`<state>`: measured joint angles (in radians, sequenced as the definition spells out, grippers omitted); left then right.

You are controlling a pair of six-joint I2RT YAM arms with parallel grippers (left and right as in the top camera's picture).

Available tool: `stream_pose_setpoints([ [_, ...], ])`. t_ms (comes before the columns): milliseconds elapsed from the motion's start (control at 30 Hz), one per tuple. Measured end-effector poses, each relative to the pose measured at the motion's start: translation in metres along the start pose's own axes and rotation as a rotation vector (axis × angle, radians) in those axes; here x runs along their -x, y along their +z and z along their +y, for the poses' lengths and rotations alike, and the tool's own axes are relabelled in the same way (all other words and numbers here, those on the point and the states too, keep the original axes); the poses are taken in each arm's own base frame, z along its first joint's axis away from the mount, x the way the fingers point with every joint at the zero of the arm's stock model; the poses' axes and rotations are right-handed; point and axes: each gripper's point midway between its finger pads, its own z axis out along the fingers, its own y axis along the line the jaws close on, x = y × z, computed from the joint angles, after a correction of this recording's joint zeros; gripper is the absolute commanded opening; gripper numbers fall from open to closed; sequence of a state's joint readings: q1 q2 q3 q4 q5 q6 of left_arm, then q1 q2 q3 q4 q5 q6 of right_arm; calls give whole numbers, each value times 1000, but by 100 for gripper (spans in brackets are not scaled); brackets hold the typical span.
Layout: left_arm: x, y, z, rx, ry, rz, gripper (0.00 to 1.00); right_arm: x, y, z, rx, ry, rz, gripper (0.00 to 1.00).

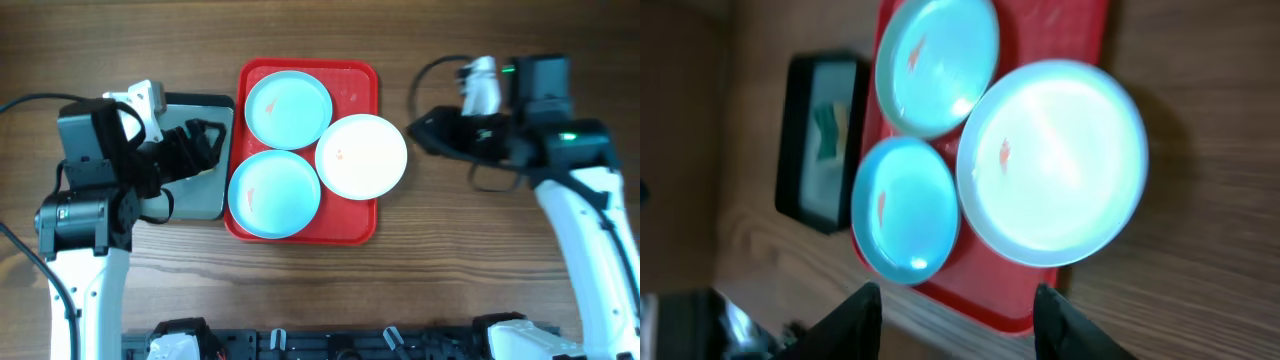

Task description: Clean dirty plates on tray and stack at the side

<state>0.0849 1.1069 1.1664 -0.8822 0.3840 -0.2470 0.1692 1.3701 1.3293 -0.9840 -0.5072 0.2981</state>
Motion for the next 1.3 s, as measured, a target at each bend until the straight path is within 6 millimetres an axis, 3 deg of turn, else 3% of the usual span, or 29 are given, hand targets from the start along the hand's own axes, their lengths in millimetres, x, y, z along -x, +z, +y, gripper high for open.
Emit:
stream_pose_setpoints([
  [200, -5, 6, 38, 196, -44, 25, 78, -36, 69, 47, -38, -148, 140, 58],
  [300, -3, 9, 52, 273, -50, 21, 77, -51, 103, 57, -56, -174, 193, 58],
  [467, -6, 19, 68, 342, -59, 53, 74, -72, 145, 45, -126, -112, 285, 57],
  [567, -10, 29, 76, 367, -70, 90, 54, -79, 160, 34, -167, -70, 321, 50],
  [767, -17, 46, 88, 401, -82, 155, 52, -96, 196, 23, -216, 1, 370, 36],
  [800, -18, 48, 90, 405, -84, 162, 52, -98, 202, 22, -220, 9, 374, 38],
  [833, -20, 50, 91, 409, -86, 172, 53, -102, 206, 21, -225, 15, 382, 47],
  [867, -21, 52, 93, 412, -88, 181, 54, -104, 209, 20, -229, 19, 389, 65],
  [900, -22, 54, 93, 413, -89, 186, 54, -107, 212, 20, -233, 20, 395, 90],
  [933, -23, 56, 94, 416, -91, 194, 55, -108, 213, 20, -235, 29, 396, 99],
  [1067, -24, 58, 96, 419, -93, 204, 61, -105, 217, 22, -223, 25, 382, 99],
  [1100, -24, 58, 96, 419, -94, 205, 75, -104, 217, 23, -221, 24, 379, 100],
  [1133, -24, 58, 96, 419, -94, 204, 96, -104, 217, 23, -219, 24, 376, 100],
  [1167, -24, 58, 96, 418, -91, 204, 100, -103, 217, 24, -218, 24, 375, 94],
  [1233, -24, 58, 96, 417, -94, 204, 100, -103, 217, 24, -218, 28, 375, 57],
  [1300, -24, 59, 95, 414, -97, 204, 100, -103, 217, 24, -219, 31, 374, 36],
])
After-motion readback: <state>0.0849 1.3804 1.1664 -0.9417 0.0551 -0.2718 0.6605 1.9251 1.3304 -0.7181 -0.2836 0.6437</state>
